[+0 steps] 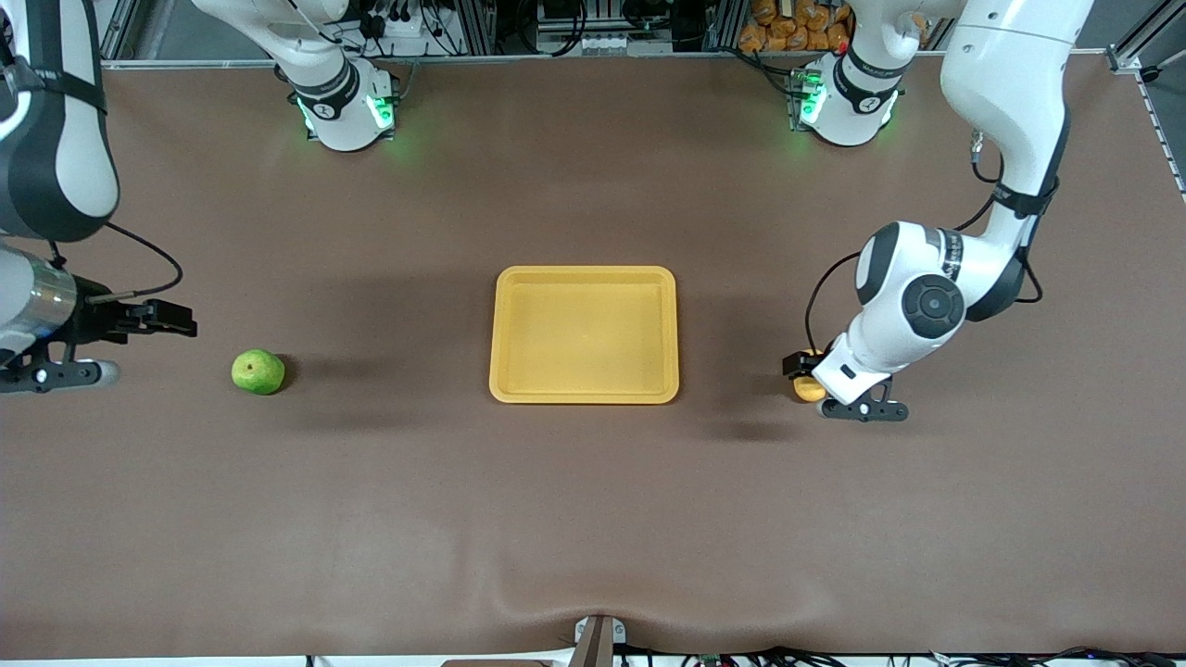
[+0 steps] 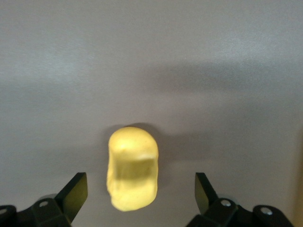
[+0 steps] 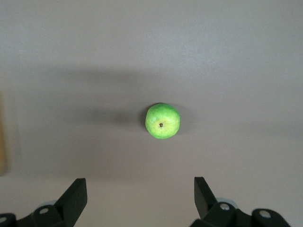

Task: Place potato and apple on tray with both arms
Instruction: 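Close the left gripper on the potato while the right gripper reaches the apple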

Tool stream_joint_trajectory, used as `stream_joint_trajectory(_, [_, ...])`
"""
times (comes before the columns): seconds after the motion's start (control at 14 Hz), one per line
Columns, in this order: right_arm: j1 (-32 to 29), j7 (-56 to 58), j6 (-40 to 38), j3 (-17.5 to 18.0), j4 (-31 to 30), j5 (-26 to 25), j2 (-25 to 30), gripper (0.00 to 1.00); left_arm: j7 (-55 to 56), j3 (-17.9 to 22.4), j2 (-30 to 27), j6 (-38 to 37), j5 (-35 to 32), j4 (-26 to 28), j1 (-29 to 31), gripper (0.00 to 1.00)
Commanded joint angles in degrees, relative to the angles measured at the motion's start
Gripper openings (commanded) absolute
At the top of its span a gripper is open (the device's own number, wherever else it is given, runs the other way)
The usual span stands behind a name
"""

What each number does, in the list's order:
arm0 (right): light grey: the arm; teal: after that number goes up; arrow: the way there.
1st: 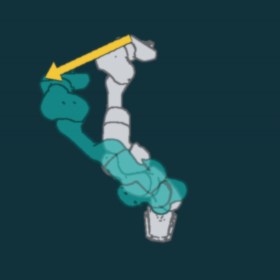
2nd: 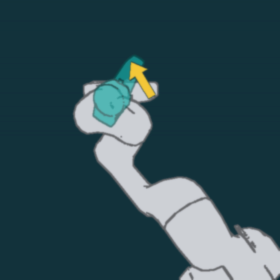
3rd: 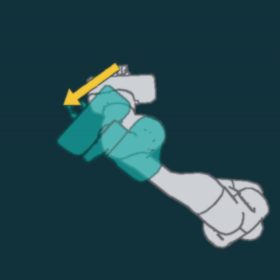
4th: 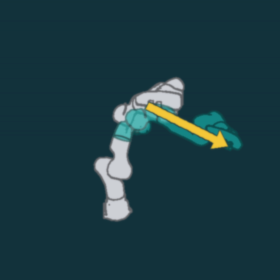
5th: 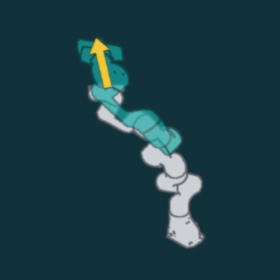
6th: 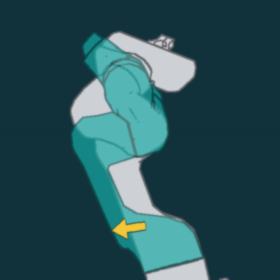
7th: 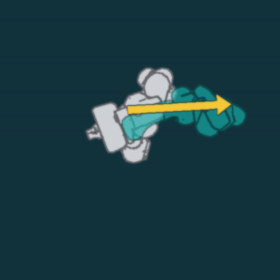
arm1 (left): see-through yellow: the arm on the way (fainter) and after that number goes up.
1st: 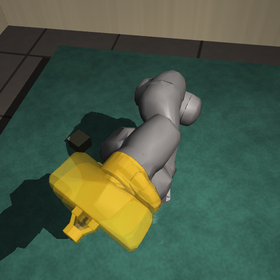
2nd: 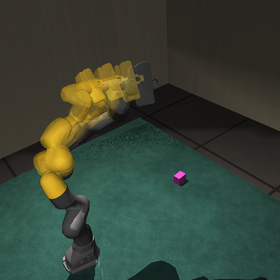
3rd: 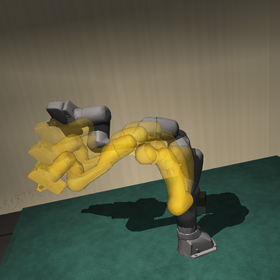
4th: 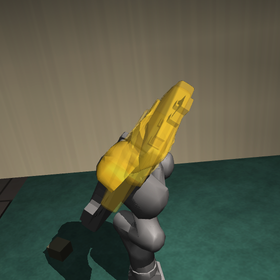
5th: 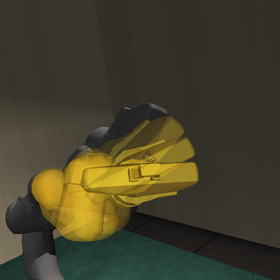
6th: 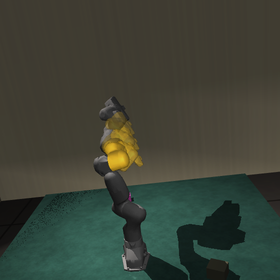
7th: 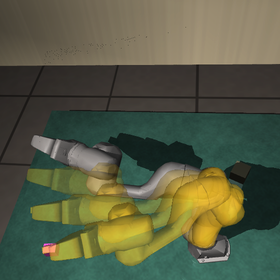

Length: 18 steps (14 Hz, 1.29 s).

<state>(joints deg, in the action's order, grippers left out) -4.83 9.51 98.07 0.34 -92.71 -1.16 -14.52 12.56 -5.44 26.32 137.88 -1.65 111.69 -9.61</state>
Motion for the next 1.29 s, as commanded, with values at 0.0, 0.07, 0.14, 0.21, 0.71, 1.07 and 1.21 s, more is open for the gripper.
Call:
stream_joint_trajectory(0.0, [-0.9,0.5,1.7,0.7,1.7,-1.0,-3.2,1.0,0.7,0.2,0.0,4.5,-0.6,3.1,0.0,1.0])
stream_joint_trajectory(0.07, [-0.9,0.5,3.6,0.7,1.7,-1.0,-4.3,1.0,0.7,0.3,0.1,4.5,-1.8,3.2,0.1,1.0])
stream_joint_trajectory(0.14, [-1.3,0.5,4.1,0.7,1.7,-0.9,-5.6,1.0,0.7,0.3,0.2,4.5,-2.9,3.3,0.2,1.0])
stream_joint_trajectory(0.21, [-1.8,0.5,4.5,0.7,1.7,-0.8,-6.7,1.0,0.7,0.3,0.4,4.5,-3.5,3.5,0.2,1.0])
stream_joint_trajectory(0.71, [-3.1,0.4,6.6,0.7,1.6,-0.1,-11.2,1.0,0.7,0.3,1.5,5.5,-3.9,3.7,0.2,0.89])
stream_joint_trajectory(1.07, [-4.1,0.3,7.7,0.7,1.0,0.0,-13.9,1.0,0.7,0.3,2.0,5.6,-5.2,3.6,0.5,0.71])
stream_joint_trajectory(1.21, [-4.7,0.2,8.9,0.7,0.2,0.3,-14.7,1.0,0.8,0.3,2.2,5.6,-5.4,3.6,0.6,0.65])
